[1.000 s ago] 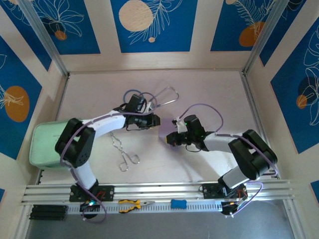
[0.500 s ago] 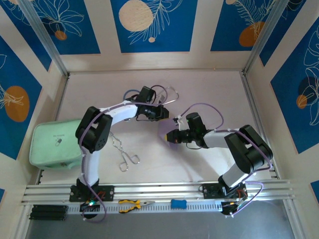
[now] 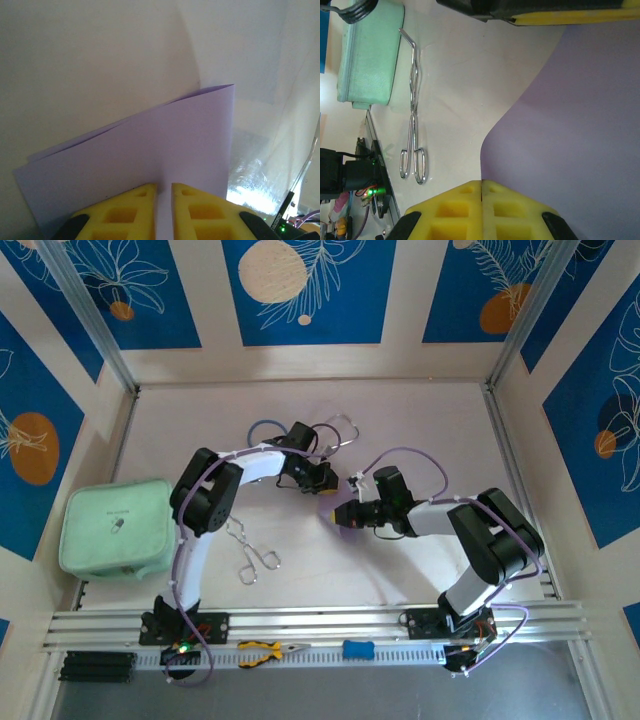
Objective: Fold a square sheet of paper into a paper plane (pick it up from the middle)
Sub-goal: Third fold the triangle at the center of the table.
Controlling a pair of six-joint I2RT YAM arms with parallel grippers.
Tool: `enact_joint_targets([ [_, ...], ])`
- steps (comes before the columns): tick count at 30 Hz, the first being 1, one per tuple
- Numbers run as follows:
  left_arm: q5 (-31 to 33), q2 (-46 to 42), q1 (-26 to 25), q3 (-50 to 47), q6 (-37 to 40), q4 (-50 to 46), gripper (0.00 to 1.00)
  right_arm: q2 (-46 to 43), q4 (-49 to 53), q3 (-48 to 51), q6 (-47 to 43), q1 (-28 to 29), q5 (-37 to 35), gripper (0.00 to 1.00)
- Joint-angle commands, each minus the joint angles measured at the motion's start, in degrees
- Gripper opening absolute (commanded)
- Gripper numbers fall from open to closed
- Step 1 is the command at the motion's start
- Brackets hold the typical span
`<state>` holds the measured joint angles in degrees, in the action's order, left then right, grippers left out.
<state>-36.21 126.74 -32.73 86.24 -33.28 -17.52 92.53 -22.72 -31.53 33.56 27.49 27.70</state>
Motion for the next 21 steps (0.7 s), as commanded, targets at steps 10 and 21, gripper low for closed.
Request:
enact_joint_targets([
  [10,1.66,1.92,0.44,-0.54,2.55,-4.10,0.16,0.36,7.87,-3.69,-3.17,-1.11,-3.92,0.01],
  [21,1.53,1.22,0.47,-0.54,2.65,-4.20,0.16,0.32,11.44,-5.03,-5.34,-1.71,-7.06,0.01],
])
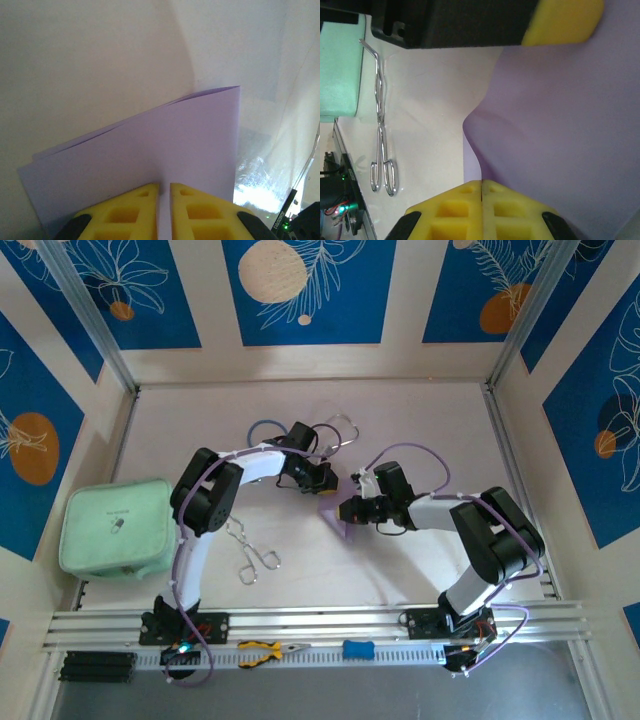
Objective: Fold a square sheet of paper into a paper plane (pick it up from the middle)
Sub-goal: Third fold the triangle at the center of the table.
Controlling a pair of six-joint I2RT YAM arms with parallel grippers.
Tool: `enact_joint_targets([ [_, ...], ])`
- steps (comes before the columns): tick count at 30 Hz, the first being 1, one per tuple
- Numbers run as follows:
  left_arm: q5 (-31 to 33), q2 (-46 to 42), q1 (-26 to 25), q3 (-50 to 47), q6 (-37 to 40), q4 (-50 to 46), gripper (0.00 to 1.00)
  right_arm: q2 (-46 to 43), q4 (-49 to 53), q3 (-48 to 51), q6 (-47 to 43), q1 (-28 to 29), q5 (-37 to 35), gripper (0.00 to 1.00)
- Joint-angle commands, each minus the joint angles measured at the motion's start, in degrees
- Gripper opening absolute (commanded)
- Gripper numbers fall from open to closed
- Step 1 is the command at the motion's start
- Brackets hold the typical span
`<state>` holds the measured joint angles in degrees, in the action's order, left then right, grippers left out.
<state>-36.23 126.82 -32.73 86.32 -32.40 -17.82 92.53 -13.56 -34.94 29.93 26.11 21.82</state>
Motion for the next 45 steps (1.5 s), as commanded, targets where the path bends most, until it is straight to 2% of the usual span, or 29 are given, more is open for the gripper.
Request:
enact_joint_targets([
  [1,1.48,0.98,0.45,-0.63,1.80,-3.86,0.16,0.24,2.47,-1.77,-1.88,-0.39,-1.61,0.01],
  [13,0.90,0.31,0.45,-0.21,1.69,-3.53,0.16,0.50,4.64,-3.00,-3.95,-0.53,-4.74,0.02],
  [27,0.44,-0.72,0.42,0.27,1.57,-3.34,0.16,-1.73,8.71,-2.84,-4.79,-0.53,-4.84,0.02],
  [45,0.63,-0.36,0.38,0.51,1.48,-3.58,0.16,0.67,9.83,-4.88,-6.18,-1.09,-6.40,0.02],
])
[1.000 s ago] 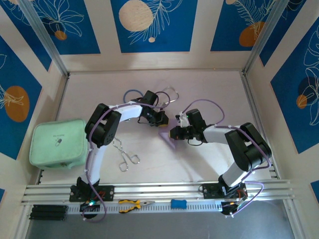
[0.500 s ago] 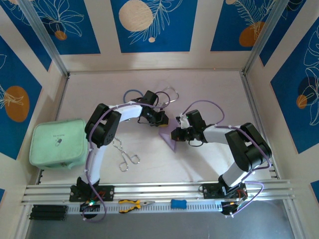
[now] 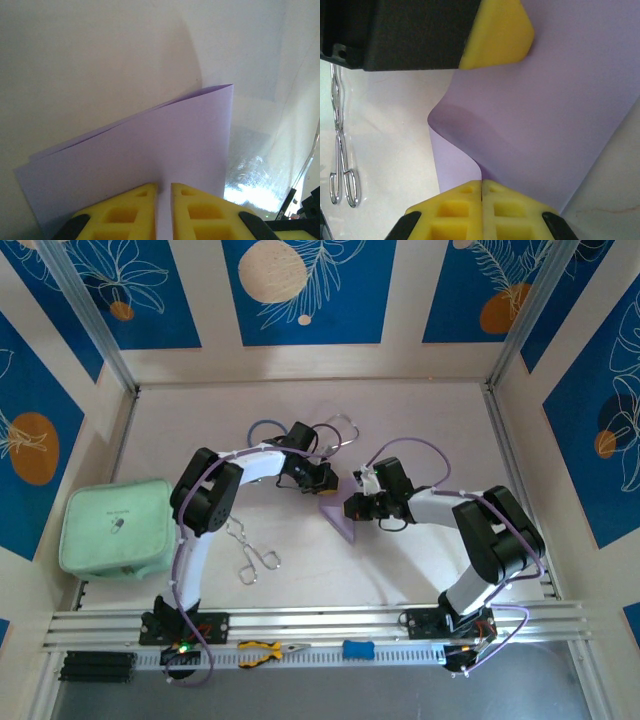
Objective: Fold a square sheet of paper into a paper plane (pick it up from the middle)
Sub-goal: Third fold the triangle at the center of the table.
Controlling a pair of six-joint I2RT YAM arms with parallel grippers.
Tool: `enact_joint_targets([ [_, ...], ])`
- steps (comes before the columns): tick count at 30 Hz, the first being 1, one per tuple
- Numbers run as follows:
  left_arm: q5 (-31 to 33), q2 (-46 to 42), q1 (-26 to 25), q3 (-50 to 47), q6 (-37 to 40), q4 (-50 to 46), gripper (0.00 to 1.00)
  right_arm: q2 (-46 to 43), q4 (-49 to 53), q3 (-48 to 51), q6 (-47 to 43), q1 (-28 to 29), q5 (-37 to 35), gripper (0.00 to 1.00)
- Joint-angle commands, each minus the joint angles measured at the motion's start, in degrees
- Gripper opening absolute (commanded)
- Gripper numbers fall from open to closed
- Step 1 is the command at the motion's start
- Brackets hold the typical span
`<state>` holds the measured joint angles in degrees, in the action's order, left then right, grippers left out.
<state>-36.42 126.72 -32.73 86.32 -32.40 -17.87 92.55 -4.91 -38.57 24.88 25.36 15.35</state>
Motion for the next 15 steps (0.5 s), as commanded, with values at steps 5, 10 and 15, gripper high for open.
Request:
enact_joint_targets([
  [5,0.83,-0.41,0.34,0.47,1.38,-3.41,0.16,0.65,1.68,-1.14,-0.88,-0.30,-1.11,0.02],
  [10,0.73,-0.43,0.34,0.51,1.38,-3.41,0.16,1.47,2.17,-1.68,-0.89,-0.31,-0.85,0.02],
  [15,0.74,-0.44,0.37,0.51,1.43,-3.48,0.16,1.67,2.16,-1.82,-1.06,-0.31,-0.67,0.02],
])
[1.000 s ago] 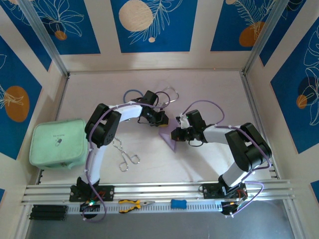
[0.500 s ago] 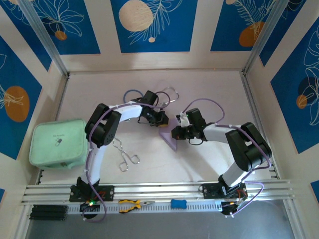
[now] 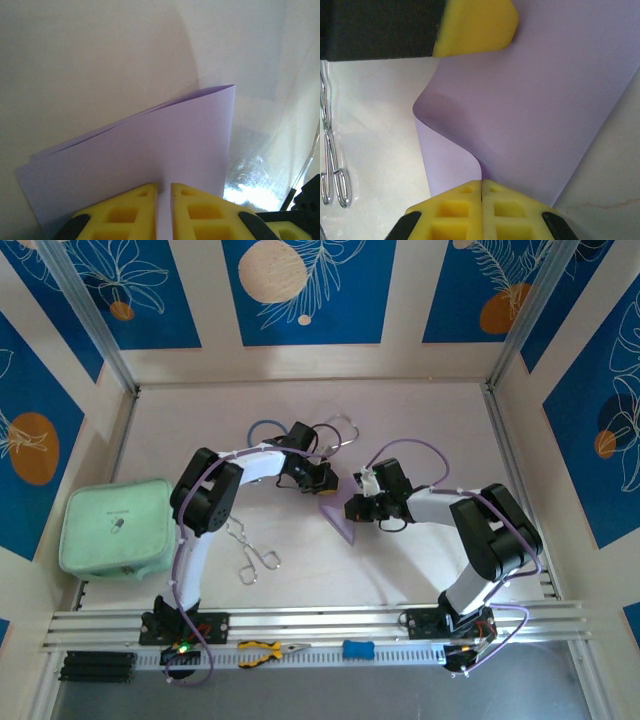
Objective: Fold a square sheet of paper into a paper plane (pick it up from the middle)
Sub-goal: Third fold the triangle at the center of the table.
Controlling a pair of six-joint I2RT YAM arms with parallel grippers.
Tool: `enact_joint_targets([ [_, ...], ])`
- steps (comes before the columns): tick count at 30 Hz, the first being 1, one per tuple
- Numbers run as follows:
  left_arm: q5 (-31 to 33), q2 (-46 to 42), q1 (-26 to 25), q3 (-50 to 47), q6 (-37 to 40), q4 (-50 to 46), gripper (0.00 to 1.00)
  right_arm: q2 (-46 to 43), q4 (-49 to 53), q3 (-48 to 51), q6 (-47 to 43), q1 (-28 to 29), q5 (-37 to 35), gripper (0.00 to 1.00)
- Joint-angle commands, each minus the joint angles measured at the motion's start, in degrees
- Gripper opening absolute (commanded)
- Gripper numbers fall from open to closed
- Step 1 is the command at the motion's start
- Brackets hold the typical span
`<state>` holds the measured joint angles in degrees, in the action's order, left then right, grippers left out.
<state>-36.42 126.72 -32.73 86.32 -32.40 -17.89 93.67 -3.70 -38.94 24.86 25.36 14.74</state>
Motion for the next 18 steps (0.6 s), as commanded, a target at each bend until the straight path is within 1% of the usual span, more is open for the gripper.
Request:
enact_joint_targets([
  [1,0.73,-0.42,0.34,0.51,1.45,-3.40,0.16,0.63,1.00,-1.42,-1.02,-0.31,-0.06,0.02],
  [18,0.65,-0.42,0.32,0.62,1.46,-3.55,0.16,1.43,1.44,-1.94,-1.38,-0.29,-0.76,0.02],
])
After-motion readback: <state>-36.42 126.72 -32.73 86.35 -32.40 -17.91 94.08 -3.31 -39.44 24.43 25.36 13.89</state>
